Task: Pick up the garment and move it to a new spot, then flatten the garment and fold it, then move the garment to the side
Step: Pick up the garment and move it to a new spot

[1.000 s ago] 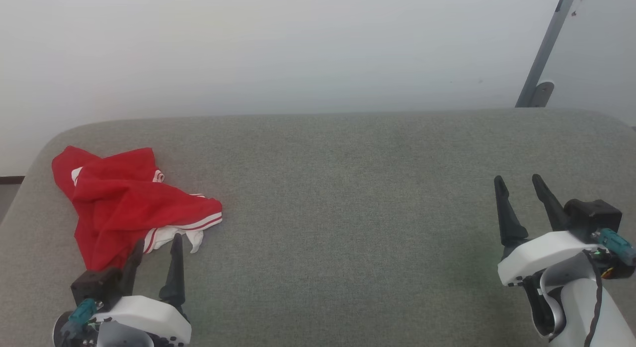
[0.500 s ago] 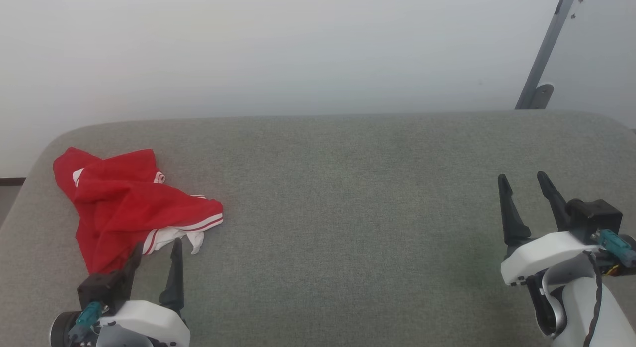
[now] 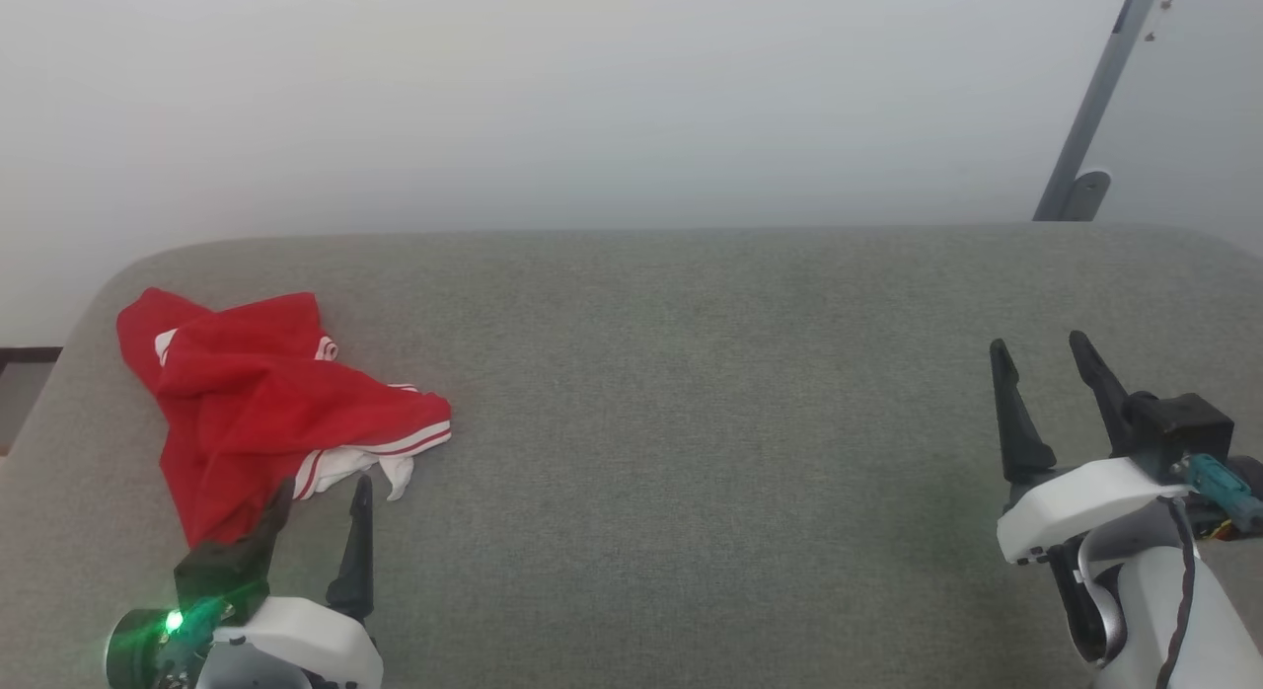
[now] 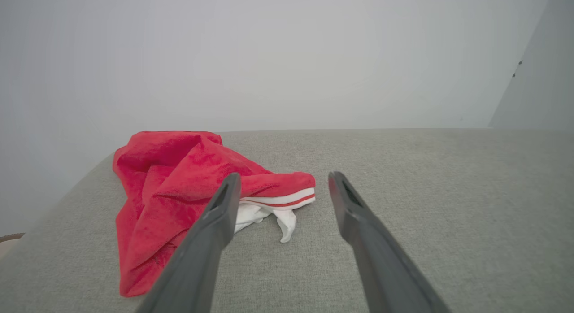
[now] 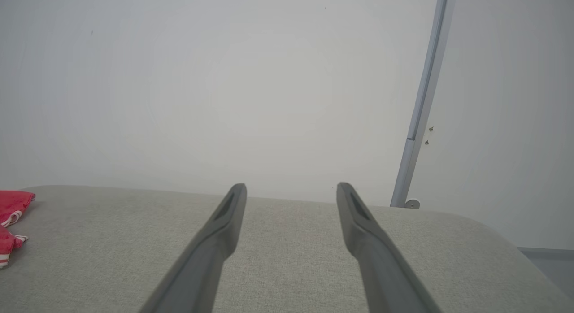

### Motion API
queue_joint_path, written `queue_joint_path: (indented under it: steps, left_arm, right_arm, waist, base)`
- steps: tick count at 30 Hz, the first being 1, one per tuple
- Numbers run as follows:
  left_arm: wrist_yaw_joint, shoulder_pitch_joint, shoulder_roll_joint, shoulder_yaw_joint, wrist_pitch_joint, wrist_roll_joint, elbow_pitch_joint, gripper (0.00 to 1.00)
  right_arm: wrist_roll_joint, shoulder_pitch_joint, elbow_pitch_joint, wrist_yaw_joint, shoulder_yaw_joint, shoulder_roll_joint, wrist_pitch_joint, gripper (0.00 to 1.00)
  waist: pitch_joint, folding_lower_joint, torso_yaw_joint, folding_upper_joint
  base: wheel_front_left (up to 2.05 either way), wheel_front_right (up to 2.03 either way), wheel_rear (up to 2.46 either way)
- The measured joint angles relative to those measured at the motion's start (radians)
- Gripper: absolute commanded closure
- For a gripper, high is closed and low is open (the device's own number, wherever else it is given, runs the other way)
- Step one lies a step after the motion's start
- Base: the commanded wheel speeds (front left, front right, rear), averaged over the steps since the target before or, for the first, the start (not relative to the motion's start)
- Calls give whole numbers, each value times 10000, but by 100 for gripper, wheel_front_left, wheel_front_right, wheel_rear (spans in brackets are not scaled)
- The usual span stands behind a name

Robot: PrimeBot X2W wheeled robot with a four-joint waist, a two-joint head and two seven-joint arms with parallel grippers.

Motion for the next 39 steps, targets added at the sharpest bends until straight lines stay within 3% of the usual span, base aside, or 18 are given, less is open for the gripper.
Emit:
queue_joint_path:
  steps: [10,25,31,39]
  left_arm:
    - [-42,-267,-90,134,0,-109,125,0]
    - [4,-212,-261,656,0,-63,295,0]
    - [21,-76,-351,930,0,82,113,0]
    - [132,543,-571,1521,0,6,-631,0]
  right_arm:
    - [253,56,-180,0,61,59,-2,0]
    - [462,77,-54,0,1099,270,-15,0]
    - [570,-4,111,0,1797,483,-15,0]
    - [811,-707,510,2,2853,642,-15,0]
  waist:
    - [134,0,725,0]
    - [261,1,3194,0]
    - [246,0,4506,0]
    - [452,0,5016,0]
  base:
    - [0,0,0]
    - [0,0,0]
    - [0,0,0]
    - [0,0,0]
